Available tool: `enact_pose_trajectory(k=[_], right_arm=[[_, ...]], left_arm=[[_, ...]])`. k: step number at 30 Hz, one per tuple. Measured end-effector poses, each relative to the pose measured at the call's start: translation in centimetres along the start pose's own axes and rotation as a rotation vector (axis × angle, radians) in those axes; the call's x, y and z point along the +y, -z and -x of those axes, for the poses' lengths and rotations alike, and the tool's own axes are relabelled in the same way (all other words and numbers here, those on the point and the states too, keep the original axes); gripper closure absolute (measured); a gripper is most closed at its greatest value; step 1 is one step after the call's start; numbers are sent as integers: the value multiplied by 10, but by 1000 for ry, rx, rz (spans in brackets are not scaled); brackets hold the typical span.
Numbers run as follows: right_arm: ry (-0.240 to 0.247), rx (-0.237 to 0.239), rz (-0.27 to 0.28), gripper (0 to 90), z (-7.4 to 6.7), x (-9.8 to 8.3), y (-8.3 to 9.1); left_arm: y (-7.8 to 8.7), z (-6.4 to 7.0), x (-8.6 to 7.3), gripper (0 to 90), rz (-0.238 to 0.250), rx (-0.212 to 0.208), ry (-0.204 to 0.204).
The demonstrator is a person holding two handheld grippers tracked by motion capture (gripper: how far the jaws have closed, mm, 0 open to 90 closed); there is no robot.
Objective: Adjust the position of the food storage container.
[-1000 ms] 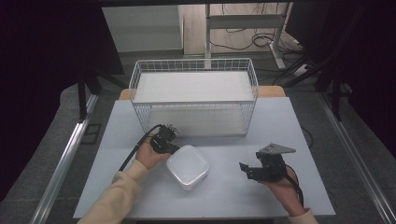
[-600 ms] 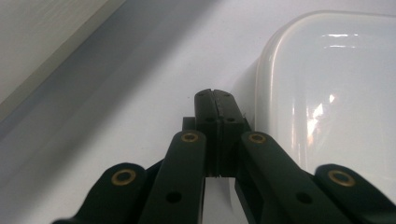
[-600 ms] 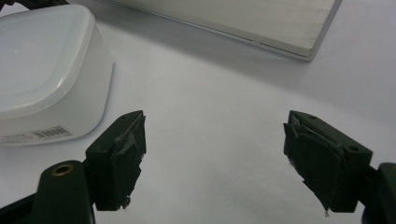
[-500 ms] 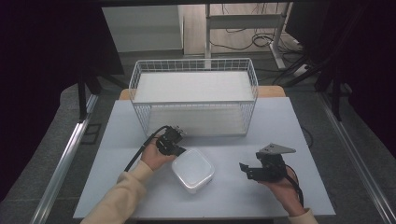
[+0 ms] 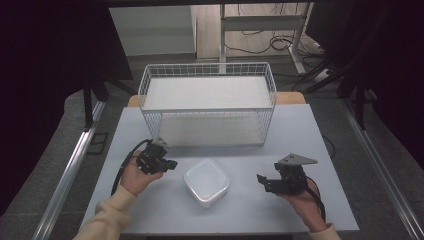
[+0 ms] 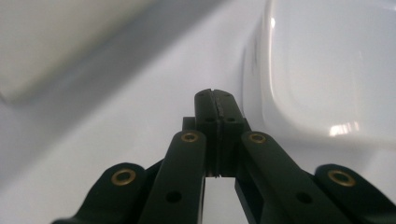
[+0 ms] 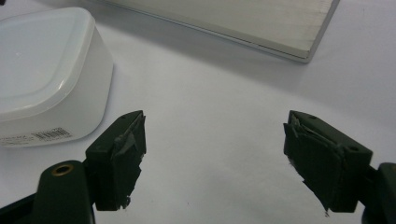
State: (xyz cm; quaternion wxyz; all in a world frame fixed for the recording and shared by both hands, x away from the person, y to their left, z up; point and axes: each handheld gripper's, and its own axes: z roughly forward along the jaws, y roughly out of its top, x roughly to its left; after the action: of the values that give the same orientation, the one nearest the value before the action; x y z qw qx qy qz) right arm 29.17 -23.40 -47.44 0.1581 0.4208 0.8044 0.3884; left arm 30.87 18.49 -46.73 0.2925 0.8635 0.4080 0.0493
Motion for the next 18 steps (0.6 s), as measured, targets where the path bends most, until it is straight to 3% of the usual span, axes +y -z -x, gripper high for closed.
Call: enact_pose_trajectory(k=[7,18], right_arm=[[-2,-4,-5,208,0,-1,-1],[-1,-6,-4,209,1,-1,0]], left_arm=[[-3,11,-24,897,-10,-31,7],[-32,24,-16,896,-61,-66,-3]])
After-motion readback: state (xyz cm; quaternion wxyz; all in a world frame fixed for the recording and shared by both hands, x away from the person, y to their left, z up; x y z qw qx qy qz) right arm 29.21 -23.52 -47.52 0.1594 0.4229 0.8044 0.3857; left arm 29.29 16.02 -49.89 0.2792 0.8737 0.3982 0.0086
